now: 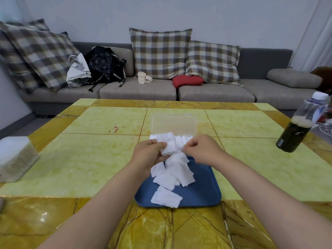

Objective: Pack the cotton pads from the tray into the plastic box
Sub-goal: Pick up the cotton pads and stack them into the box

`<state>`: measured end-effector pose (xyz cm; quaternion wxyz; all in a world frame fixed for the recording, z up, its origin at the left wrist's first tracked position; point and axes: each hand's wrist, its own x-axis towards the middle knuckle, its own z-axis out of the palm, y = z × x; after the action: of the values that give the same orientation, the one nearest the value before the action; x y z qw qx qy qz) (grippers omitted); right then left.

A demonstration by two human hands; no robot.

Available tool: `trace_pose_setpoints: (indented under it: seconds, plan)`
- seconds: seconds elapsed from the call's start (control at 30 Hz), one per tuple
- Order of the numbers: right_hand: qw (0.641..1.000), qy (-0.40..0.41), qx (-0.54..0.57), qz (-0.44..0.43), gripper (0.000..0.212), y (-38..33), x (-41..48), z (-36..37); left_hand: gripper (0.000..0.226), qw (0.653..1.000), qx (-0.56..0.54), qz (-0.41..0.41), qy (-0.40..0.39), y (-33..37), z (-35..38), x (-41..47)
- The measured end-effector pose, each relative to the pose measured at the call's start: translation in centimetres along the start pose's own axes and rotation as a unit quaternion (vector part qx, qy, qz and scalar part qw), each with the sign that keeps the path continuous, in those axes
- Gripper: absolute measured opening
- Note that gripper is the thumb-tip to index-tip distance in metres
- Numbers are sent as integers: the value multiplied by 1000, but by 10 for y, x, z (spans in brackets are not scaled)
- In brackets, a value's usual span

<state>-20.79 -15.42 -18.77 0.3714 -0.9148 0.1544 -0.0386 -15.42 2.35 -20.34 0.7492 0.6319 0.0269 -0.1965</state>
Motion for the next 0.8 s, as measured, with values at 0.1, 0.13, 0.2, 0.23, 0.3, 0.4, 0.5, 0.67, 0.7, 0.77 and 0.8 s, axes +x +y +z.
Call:
trace_pose_setpoints:
  seconds: [0.1, 0.13, 0.2, 0.23, 0.3, 0.4, 0.5, 0.67, 0.7, 0.77, 0.8]
  plan:
    - [986, -112, -124, 28, 40, 11, -2, 7, 4, 1000, -10, -2, 21, 1, -6, 3]
    - [981, -131, -140, 34, 53, 13, -3, 10, 5, 1000, -9, -2, 24, 0, -7, 4]
    - [980, -139, -132, 44, 61, 14, -3, 15, 6, 1000, -9, -2, 26, -1, -8, 5]
    - [982, -141, -119, 50, 57, 14, -2, 15, 6, 1000, -8, -1, 27, -1, -8, 5]
    - [984, -146, -82, 60, 41, 13, -1, 15, 5, 999, 1, 1, 32, -2, -7, 5]
    - [987, -145, -18, 73, 29, 8, 1, 7, 4, 999, 19, 4, 40, -4, -7, 6]
    - [984, -143, 84, 64, 24, 2, -2, -5, 5, 999, 23, 6, 42, -6, -6, 6]
    - [950, -127, 280, 49, 15, -8, -10, -17, 13, 1000, -12, -20, 3, -8, 0, 3]
    - [948, -117, 292, 45, 13, -10, -11, -17, 17, 999, -29, -30, -15, -8, 2, 0]
    - [948, -101, 299, 39, 12, -14, -12, -16, 24, 997, -55, -37, -47, -8, 7, -5]
    - [950, -92, 298, 38, 13, -16, -13, -15, 23, 995, -66, -35, -63, -7, 10, -7]
